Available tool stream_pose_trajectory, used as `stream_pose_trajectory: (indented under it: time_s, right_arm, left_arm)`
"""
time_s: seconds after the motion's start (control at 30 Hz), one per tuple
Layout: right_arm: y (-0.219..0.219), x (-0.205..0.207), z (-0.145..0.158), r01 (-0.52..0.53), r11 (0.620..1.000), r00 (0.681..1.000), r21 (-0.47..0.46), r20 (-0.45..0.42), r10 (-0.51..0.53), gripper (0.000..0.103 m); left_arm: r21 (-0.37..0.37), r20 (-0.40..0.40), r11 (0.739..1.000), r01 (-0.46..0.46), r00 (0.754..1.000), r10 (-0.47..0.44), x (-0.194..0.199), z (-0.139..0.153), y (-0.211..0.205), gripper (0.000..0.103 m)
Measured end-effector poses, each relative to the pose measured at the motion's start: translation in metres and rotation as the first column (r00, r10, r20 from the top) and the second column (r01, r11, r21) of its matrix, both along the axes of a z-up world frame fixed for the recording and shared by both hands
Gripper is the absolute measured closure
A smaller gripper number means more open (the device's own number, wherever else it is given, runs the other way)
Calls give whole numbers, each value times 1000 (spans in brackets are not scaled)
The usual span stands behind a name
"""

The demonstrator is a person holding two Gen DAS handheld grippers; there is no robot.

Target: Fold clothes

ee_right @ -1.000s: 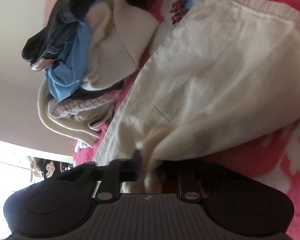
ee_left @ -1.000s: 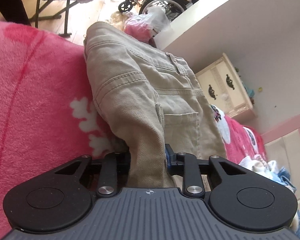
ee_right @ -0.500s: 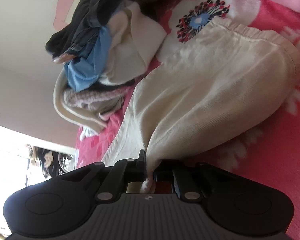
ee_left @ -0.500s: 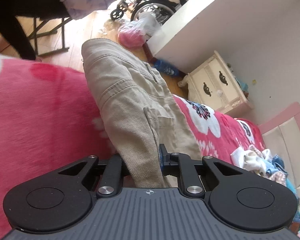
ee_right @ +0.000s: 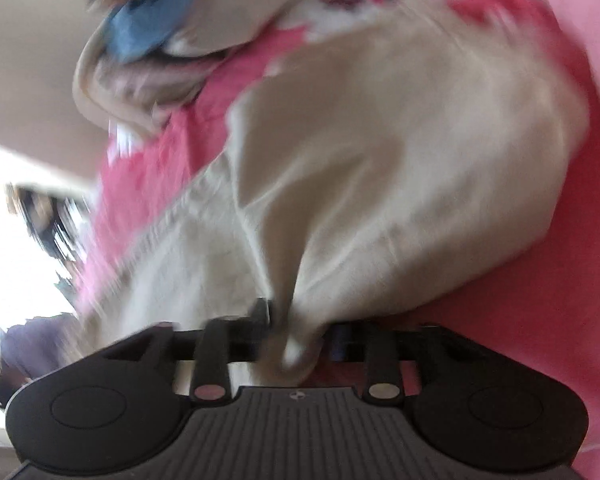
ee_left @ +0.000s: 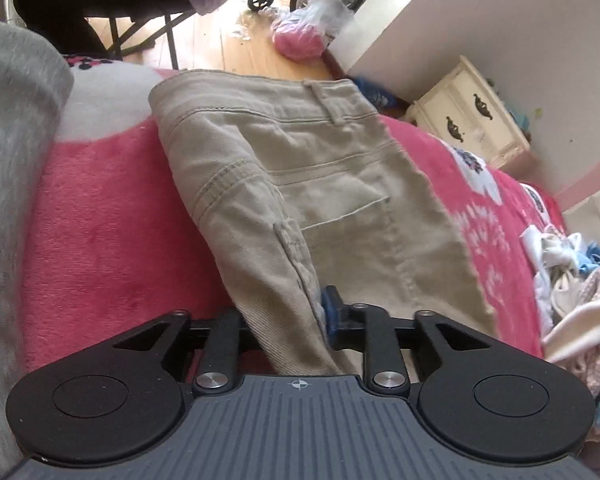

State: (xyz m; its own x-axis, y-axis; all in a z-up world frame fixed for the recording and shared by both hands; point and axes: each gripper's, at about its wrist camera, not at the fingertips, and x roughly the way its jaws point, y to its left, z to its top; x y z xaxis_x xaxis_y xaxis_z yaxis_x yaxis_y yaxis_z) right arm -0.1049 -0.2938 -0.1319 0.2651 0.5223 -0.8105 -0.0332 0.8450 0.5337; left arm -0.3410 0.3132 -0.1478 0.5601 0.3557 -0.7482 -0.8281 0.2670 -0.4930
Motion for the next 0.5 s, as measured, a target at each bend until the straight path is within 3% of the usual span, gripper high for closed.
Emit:
stream_pose_trajectory:
  time_s: [0.07, 0.13, 0.17, 0.23, 0.37, 0.5]
  right_arm:
    - [20, -8, 23, -195, 955, 976, -224, 57, 212, 53]
    - [42, -25, 43, -384, 827, 896, -410, 53, 442, 51]
    - [52, -33, 52, -460, 764, 847, -453, 34, 530, 51]
    - [71, -47, 75, -564, 666, 744, -488, 49, 667, 51]
    - [127, -43, 116, -658, 606, 575, -447, 221, 787, 51]
    - [228, -16, 135, -730, 522, 367, -442, 391, 844, 51]
  left_arm:
    - [23, -19, 1000, 18, 1000, -18, 1, 3, 0, 67]
    - [39, -39, 999, 28, 999, -26, 0, 6, -1, 59]
    - [42, -41, 999, 30, 999, -29, -1, 6, -1, 58]
    - [46, -41, 999, 27, 999, -25, -5, 8, 0, 56]
    - [89, -43, 996, -19, 999, 23, -18, 13, 0, 50]
    - [106, -28, 992, -61, 998, 64, -28, 21, 1, 50]
